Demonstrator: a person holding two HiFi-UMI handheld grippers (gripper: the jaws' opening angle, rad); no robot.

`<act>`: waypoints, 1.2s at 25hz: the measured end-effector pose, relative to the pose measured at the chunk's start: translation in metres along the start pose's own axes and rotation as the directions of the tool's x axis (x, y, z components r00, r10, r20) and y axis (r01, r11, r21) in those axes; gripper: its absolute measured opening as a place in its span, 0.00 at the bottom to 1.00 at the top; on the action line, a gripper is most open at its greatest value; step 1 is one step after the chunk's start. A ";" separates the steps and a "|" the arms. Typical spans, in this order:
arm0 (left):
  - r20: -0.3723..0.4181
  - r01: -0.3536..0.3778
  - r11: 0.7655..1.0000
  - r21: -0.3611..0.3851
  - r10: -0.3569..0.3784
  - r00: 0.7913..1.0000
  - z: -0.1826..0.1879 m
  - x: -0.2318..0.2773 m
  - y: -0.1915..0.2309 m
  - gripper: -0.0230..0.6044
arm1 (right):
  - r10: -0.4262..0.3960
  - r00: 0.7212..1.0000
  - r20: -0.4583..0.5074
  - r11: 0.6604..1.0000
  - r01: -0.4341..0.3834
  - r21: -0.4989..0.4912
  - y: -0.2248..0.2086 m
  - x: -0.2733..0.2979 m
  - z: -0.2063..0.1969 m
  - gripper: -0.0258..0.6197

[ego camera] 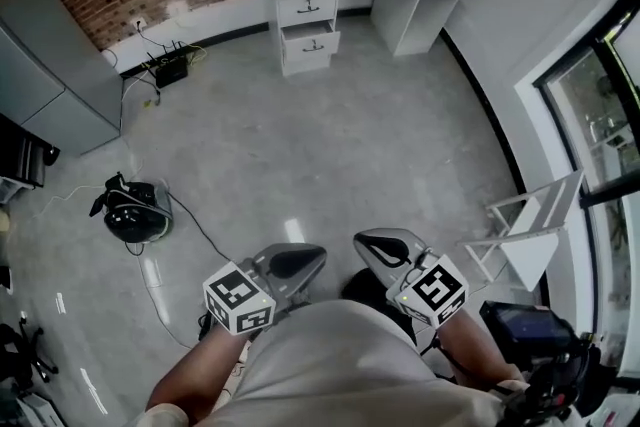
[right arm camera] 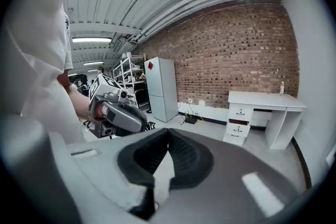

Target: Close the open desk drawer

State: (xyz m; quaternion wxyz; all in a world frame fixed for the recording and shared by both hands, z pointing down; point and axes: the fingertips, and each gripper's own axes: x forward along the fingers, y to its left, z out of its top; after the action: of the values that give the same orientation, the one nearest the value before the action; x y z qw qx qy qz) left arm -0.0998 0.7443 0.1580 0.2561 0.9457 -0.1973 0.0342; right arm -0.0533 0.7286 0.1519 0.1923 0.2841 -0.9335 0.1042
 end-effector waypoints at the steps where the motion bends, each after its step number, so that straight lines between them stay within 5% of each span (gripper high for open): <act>1: -0.007 0.007 1.000 -0.004 -0.007 1.000 -0.002 0.002 0.006 0.04 | -0.006 1.000 -0.005 1.000 0.006 0.001 -0.001 0.004 0.000 0.04; 6: -0.019 0.010 1.000 -0.026 -0.010 1.000 0.001 0.036 0.039 0.04 | -0.026 1.000 -0.003 1.000 0.026 0.016 -0.040 0.012 -0.002 0.10; 11: -0.031 0.000 1.000 -0.019 0.000 1.000 0.025 0.103 0.081 0.06 | -0.030 0.999 0.038 0.999 0.028 0.047 -0.129 0.017 0.006 0.12; 23: -0.006 -0.070 0.997 -0.038 0.070 0.998 0.117 0.326 0.183 0.13 | 0.076 0.997 0.026 0.996 -0.075 -0.053 -0.374 -0.001 0.027 0.14; 30: -0.005 -0.108 0.992 -0.067 0.108 0.994 0.150 0.384 0.258 0.13 | 0.106 0.994 0.032 0.994 -0.105 -0.031 -0.470 0.045 0.050 0.14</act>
State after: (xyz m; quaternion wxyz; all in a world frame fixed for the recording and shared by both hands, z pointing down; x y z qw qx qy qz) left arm 0.1476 0.3291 0.2134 0.2856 0.9244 -0.2492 0.0422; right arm 0.1660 0.3074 0.1656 0.1747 0.2333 -0.9518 0.0956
